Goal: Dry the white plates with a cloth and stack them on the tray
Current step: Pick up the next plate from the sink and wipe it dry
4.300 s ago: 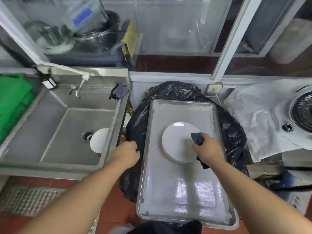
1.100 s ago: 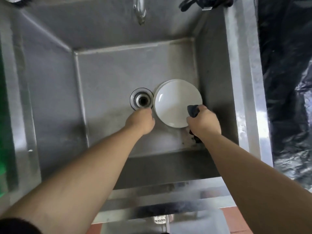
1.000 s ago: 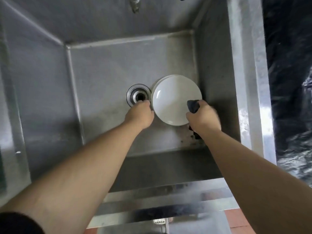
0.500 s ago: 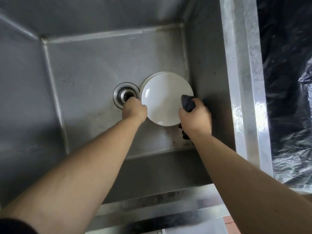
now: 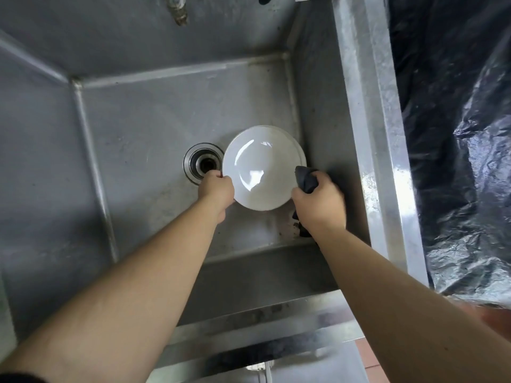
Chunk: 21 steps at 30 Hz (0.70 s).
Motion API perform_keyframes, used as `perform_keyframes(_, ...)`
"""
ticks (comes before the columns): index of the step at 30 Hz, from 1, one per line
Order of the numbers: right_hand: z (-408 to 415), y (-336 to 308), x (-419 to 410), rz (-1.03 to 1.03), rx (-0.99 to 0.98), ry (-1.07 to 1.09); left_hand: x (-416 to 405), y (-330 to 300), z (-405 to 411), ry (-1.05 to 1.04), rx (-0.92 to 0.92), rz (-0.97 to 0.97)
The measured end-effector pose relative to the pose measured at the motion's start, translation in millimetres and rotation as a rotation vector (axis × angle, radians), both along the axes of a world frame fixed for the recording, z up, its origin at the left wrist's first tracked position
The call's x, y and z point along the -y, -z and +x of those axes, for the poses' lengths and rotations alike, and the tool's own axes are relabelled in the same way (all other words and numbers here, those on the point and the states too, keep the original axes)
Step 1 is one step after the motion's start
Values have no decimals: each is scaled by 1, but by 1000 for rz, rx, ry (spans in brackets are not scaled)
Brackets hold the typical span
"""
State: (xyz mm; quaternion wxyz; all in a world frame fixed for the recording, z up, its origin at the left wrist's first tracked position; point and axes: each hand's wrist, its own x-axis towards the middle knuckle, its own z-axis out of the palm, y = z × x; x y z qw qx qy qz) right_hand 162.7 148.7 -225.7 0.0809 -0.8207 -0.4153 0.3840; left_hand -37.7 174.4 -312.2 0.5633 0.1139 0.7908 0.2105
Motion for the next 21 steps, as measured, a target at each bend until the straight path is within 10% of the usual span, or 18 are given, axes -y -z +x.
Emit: perform_keyframes(21,-43,-139,32,-15,-86,-66,57,-156,-89,-6,231,100)
